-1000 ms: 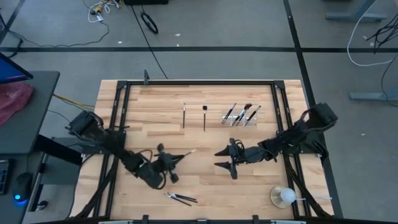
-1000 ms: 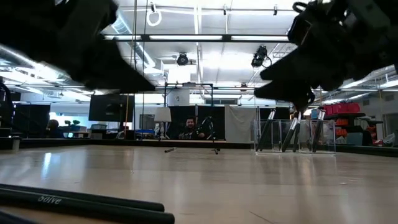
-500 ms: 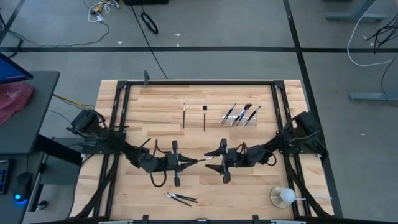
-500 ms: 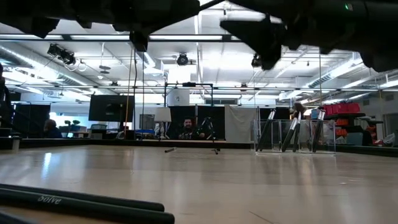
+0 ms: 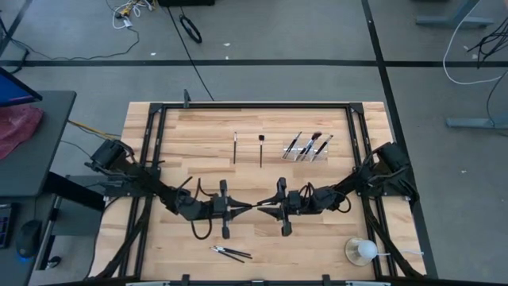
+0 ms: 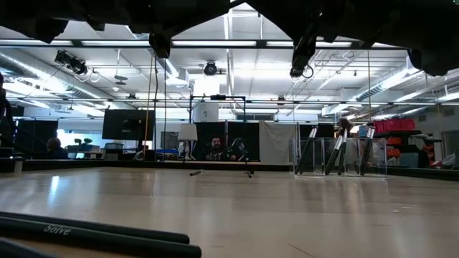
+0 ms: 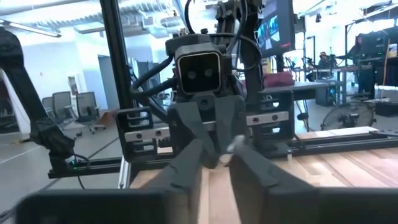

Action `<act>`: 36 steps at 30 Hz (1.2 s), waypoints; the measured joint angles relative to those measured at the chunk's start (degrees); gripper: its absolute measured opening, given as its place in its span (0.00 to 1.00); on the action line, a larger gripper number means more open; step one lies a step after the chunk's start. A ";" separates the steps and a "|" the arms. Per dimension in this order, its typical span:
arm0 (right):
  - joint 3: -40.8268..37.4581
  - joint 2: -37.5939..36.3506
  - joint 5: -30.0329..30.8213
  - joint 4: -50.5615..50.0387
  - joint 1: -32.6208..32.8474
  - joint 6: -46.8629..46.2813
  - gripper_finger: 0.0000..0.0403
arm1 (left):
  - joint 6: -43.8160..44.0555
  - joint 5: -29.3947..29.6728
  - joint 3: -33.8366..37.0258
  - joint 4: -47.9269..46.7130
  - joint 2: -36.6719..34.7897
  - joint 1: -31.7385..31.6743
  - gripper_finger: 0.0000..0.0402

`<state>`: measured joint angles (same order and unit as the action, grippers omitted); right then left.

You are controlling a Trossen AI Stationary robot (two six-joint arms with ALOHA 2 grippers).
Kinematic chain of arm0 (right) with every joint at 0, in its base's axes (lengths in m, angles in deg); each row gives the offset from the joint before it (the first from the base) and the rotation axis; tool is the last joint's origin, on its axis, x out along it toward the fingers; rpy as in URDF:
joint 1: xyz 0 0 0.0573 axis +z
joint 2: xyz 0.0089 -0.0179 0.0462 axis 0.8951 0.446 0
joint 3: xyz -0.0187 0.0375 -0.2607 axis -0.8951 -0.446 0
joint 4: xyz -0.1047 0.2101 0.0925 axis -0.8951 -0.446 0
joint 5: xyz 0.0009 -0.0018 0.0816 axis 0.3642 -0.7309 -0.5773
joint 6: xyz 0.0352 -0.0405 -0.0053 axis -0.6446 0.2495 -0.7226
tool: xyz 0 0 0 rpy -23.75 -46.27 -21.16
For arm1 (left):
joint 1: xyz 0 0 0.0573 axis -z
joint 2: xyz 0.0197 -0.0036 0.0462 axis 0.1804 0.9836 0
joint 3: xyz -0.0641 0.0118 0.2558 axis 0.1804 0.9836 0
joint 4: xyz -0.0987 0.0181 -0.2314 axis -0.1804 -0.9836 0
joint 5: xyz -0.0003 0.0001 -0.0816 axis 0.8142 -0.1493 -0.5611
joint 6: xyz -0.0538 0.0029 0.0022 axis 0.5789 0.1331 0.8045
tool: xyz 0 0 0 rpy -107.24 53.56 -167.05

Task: Put items in baskets/containers
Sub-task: Put the black eyeshadow brush into the transparent organizer

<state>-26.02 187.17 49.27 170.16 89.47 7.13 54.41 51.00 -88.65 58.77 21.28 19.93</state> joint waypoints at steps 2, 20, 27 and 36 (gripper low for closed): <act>0.01 0.00 0.17 -0.09 0.01 0.01 0.11 | 0.00 -0.10 0.00 -0.02 0.00 0.00 0.06; 0.00 -40.57 22.05 -77.34 1.64 -19.61 0.02 | 9.50 0.32 -0.04 -9.43 0.12 -2.05 0.42; 0.00 -56.74 23.42 -104.26 -9.00 -32.16 0.03 | 13.18 0.29 -0.04 -11.48 0.13 -3.31 0.47; -0.05 -57.07 7.30 -110.42 -28.35 -29.58 0.03 | 13.12 0.33 -0.04 -11.50 0.13 -3.93 0.46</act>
<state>-26.07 130.10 56.57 59.74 61.12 -22.46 67.53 51.33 -88.70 47.27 21.42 16.00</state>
